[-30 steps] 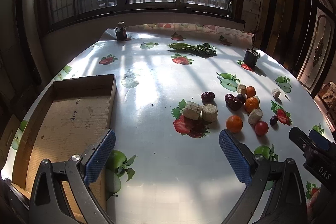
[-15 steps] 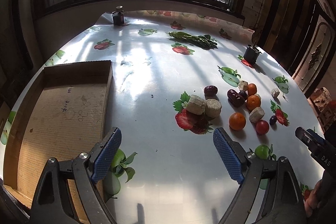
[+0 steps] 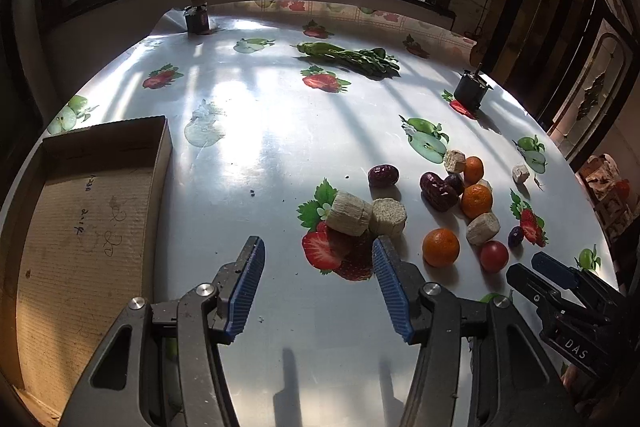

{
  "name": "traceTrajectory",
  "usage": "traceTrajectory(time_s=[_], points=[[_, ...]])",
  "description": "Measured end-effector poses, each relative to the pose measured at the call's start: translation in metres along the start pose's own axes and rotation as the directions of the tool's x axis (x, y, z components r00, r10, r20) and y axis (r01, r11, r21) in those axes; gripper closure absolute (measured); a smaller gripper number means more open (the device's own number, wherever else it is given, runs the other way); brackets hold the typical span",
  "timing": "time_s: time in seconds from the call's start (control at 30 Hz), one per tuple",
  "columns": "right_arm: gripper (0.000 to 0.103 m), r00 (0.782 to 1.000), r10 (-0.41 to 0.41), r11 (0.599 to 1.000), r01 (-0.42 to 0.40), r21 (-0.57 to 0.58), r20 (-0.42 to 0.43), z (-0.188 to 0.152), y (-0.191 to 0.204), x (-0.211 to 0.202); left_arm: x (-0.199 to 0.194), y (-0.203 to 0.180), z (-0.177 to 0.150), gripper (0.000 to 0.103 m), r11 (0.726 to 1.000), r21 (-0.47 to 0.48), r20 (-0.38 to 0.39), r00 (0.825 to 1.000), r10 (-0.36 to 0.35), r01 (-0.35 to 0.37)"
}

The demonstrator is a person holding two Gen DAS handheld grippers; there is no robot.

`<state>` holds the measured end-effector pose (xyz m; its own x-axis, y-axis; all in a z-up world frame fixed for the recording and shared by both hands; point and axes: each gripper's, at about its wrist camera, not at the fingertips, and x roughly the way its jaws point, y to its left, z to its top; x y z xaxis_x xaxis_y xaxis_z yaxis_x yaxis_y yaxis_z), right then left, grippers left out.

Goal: Organize fruits
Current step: 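Grasp the beige cylindrical cake with the left tool while the right tool grasps the red tomato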

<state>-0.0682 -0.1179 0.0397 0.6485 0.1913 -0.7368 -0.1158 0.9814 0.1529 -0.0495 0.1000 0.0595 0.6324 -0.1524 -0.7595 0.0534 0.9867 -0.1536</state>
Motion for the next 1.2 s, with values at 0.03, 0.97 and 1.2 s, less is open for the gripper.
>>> traceTrajectory(time_s=[0.03,0.97,1.2], points=[[0.043,1.0,0.011,1.0,-0.011,0.007,-0.008,0.0,-0.001,0.002,0.008,-0.001,0.003,0.048,1.0,-0.002,-0.01,1.0,-0.011,0.011],[0.046,0.997,0.042,0.999,-0.041,0.022,-0.071,0.011,0.006,0.047,0.07,0.015,0.013,0.059,0.987,-0.047,-0.045,0.987,-0.155,0.153],[0.047,0.998,0.034,0.999,-0.032,0.028,-0.062,0.011,0.005,0.048,0.069,0.007,0.01,0.07,0.994,0.01,-0.045,0.993,-0.111,0.111]])
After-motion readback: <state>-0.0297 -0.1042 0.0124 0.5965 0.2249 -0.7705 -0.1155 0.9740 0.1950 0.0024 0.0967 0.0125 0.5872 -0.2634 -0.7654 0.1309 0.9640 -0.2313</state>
